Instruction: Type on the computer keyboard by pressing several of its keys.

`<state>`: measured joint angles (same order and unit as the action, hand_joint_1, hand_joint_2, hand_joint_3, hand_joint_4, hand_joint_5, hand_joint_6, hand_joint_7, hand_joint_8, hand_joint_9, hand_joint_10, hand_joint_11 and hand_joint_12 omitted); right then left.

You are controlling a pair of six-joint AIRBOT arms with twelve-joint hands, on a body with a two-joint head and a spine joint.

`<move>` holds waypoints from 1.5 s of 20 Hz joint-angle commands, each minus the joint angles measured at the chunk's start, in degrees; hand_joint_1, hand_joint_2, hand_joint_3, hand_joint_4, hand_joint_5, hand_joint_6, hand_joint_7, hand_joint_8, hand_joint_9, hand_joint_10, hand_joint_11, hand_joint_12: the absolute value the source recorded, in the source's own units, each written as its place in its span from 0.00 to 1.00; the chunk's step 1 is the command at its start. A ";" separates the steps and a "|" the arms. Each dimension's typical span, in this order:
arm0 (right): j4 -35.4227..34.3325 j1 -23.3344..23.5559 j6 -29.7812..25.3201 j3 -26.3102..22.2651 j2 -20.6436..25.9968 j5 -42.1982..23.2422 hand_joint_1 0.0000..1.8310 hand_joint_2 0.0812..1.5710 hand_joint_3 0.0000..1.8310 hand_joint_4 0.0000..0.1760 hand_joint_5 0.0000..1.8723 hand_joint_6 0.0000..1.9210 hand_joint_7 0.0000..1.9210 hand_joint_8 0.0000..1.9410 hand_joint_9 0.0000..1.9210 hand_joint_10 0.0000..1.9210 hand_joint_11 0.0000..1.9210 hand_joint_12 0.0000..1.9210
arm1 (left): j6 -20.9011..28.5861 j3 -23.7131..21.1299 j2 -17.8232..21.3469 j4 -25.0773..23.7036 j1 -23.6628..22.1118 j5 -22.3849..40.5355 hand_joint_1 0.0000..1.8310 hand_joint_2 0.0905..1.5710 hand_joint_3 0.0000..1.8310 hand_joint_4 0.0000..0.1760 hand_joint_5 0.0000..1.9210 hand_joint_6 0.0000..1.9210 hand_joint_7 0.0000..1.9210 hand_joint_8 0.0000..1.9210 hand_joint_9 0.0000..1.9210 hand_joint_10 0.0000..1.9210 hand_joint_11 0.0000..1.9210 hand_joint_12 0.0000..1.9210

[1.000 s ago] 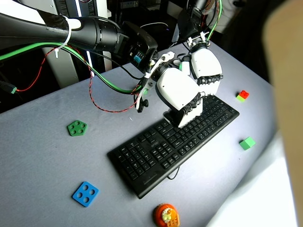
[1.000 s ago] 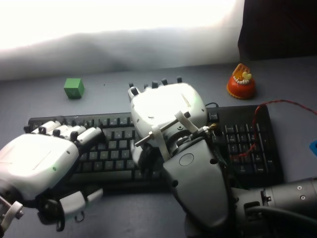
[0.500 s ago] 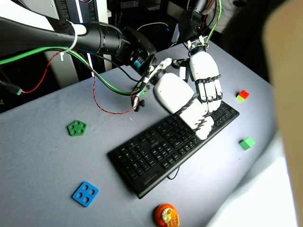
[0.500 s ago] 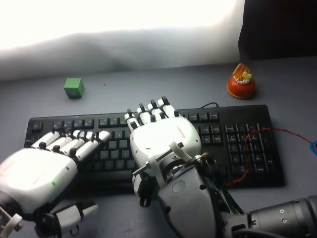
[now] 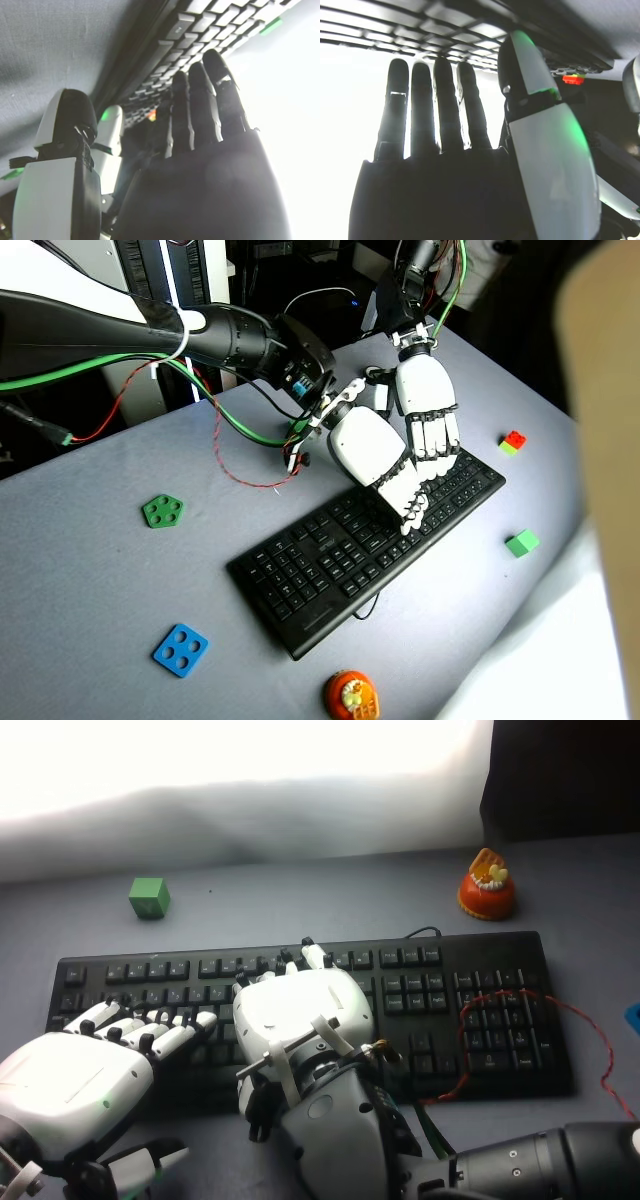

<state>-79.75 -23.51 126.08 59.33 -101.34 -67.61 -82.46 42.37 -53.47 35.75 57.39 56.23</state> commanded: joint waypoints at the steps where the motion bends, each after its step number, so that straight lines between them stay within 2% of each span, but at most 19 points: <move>1: 3.40 -0.08 -0.07 0.05 -0.09 -1.87 0.56 0.75 0.00 0.00 0.21 0.17 0.28 0.04 0.09 0.46 0.00 0.75 | 0.02 0.33 0.05 -1.80 -0.07 5.41 0.42 0.76 0.00 0.14 0.07 0.01 0.15 0.01 0.13 0.01 0.00 0.45; 4: 3.40 -0.37 -0.08 0.22 -0.38 -1.64 0.56 0.76 0.00 0.00 0.15 0.29 0.27 0.10 0.09 0.54 0.00 0.77 | 0.02 0.38 0.03 -1.80 -0.06 5.19 0.43 0.76 0.00 0.15 0.08 0.01 0.16 0.00 0.14 0.01 0.00 0.47; 6: 3.40 -0.56 -0.08 0.22 -0.41 -1.60 0.54 0.76 0.00 0.00 0.20 0.28 0.25 0.16 0.09 0.55 0.00 0.78 | 0.04 0.32 0.03 -1.79 0.03 5.15 0.42 0.77 0.00 0.00 0.12 0.02 0.17 0.01 0.14 0.01 0.00 0.48; 7: 3.41 -0.69 -0.08 0.23 -0.40 -1.56 0.54 0.77 0.00 0.00 0.23 0.31 0.23 0.19 0.08 0.54 0.00 0.78 | 0.05 0.34 0.03 -1.79 0.03 5.15 0.42 0.77 0.00 0.00 0.14 0.02 0.18 0.01 0.14 0.01 0.00 0.47; 8: 3.42 -0.77 -0.07 0.26 -0.40 -1.56 0.53 0.79 0.02 0.00 0.32 0.67 0.22 0.19 0.05 0.52 0.00 0.76 | 0.09 0.34 0.02 -1.79 0.02 5.15 0.42 0.77 0.00 0.00 0.20 0.03 0.19 0.01 0.15 0.01 0.00 0.47; 9: 3.43 -0.87 -0.07 0.33 -0.41 -1.45 0.53 0.81 0.01 0.00 0.35 0.74 0.22 0.15 0.05 0.47 0.00 0.71 | 0.09 0.34 0.02 -1.79 0.02 5.14 0.43 0.76 0.00 0.00 0.25 0.04 0.20 0.00 0.15 0.01 0.00 0.47; 10: 3.43 -0.96 -0.07 0.43 -0.43 -1.27 0.51 0.84 0.00 0.00 0.32 0.80 0.23 0.12 0.06 0.43 0.00 0.67 | 0.09 0.33 0.02 -1.79 0.02 5.12 0.42 0.77 0.00 0.00 0.20 0.02 0.20 0.00 0.15 0.00 0.00 0.45; 11: 3.44 -1.10 -0.08 0.59 -0.45 -1.05 0.51 0.82 0.00 0.00 0.19 0.56 0.24 0.10 0.09 0.42 0.00 0.67 | 0.09 0.30 0.02 -1.79 0.03 5.10 0.41 0.78 0.00 0.04 0.15 0.00 0.20 0.00 0.15 0.01 0.00 0.44; 12: 3.44 -1.16 -0.10 0.70 -0.46 -0.97 0.51 0.82 0.00 0.00 0.15 0.36 0.27 0.08 0.14 0.43 0.00 0.71 | 0.10 0.28 0.02 -1.79 0.03 5.09 0.40 0.79 0.00 0.10 0.08 0.00 0.22 0.01 0.17 0.01 0.00 0.45; 14: 3.46 -1.26 -0.15 0.96 -0.46 -0.78 0.50 0.81 0.00 0.00 0.19 0.18 0.29 0.04 0.16 0.48 0.00 0.76 | 0.10 0.25 0.01 -1.79 0.02 5.09 0.40 0.79 0.00 0.06 0.06 0.01 0.23 0.01 0.19 0.02 0.00 0.48; 15: 3.49 -1.27 -0.15 1.09 -0.46 -0.66 0.51 0.80 0.00 0.00 0.26 0.21 0.27 0.03 0.12 0.51 0.00 0.79 | 0.12 0.24 -0.01 -1.78 -0.01 5.02 0.39 0.80 0.00 0.00 0.13 0.02 0.20 0.00 0.18 0.01 0.00 0.44; 16: 3.56 -1.24 -0.19 1.20 -0.46 -0.61 0.51 0.82 0.00 0.00 0.33 0.76 0.24 0.01 0.03 0.48 0.00 0.80 | 0.12 0.23 -0.01 -1.78 -0.04 5.02 0.40 0.80 0.00 0.00 0.26 0.05 0.19 0.00 0.15 0.00 0.00 0.38; 19: 3.99 -1.11 -0.52 1.53 -0.47 -0.13 0.52 0.82 0.00 0.00 0.34 0.78 0.24 0.00 0.03 0.39 0.00 0.77 | 0.15 0.16 -0.01 -1.78 -0.10 5.02 0.40 0.79 0.00 0.00 0.30 0.04 0.19 0.00 0.15 0.00 0.00 0.39; 20: 4.27 -1.11 -0.88 1.74 -0.47 0.18 0.51 0.84 0.00 0.00 0.32 0.81 0.25 0.01 0.05 0.35 0.00 0.73 | 0.18 0.15 -0.02 -1.76 -0.16 4.96 0.38 0.80 0.00 0.00 0.21 0.01 0.19 0.00 0.15 0.00 0.00 0.39; 21: 4.29 -1.08 -1.26 2.03 -0.47 0.58 0.51 0.81 0.00 0.00 0.20 0.53 0.26 0.01 0.09 0.33 0.00 0.69 | 0.24 0.13 -0.02 -1.76 -0.27 4.84 0.37 0.81 0.00 0.00 0.13 0.00 0.20 0.00 0.16 0.00 0.00 0.39; 22: 4.30 -1.07 -1.46 2.23 -0.47 0.88 0.51 0.82 0.00 0.00 0.17 0.38 0.25 0.00 0.12 0.32 0.00 0.70 | 0.24 0.12 -0.02 -1.76 -0.31 4.82 0.36 0.82 0.01 0.00 0.10 0.00 0.22 0.01 0.17 0.01 0.00 0.39; 23: 4.30 -1.07 -1.64 2.38 -0.47 1.03 0.51 0.82 0.00 0.00 0.19 0.33 0.25 0.00 0.13 0.31 0.00 0.72 | 0.24 0.11 -0.05 -1.76 -0.32 4.81 0.37 0.82 0.00 0.00 0.12 0.01 0.24 0.01 0.18 0.01 0.00 0.40; 26: 4.30 -1.07 -1.67 2.44 -0.46 1.04 0.50 0.82 0.00 0.00 0.26 0.31 0.25 0.00 0.11 0.30 0.00 0.74 | 0.24 -0.02 -0.06 -1.76 -0.18 4.73 0.36 0.83 0.00 0.00 0.23 0.03 0.22 0.00 0.18 0.00 0.00 0.43; 30: 4.32 -0.93 -1.15 2.39 -0.38 0.80 0.50 0.83 0.00 0.00 0.16 0.23 0.24 0.00 0.13 0.32 0.00 0.76 | 0.24 -0.03 -0.09 -1.76 -0.10 4.73 0.41 0.82 0.00 0.00 0.12 0.00 0.21 0.00 0.20 0.01 0.00 0.49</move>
<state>-76.99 -24.40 124.60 61.58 -101.75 -65.93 -82.24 42.33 -53.45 35.53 57.43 56.23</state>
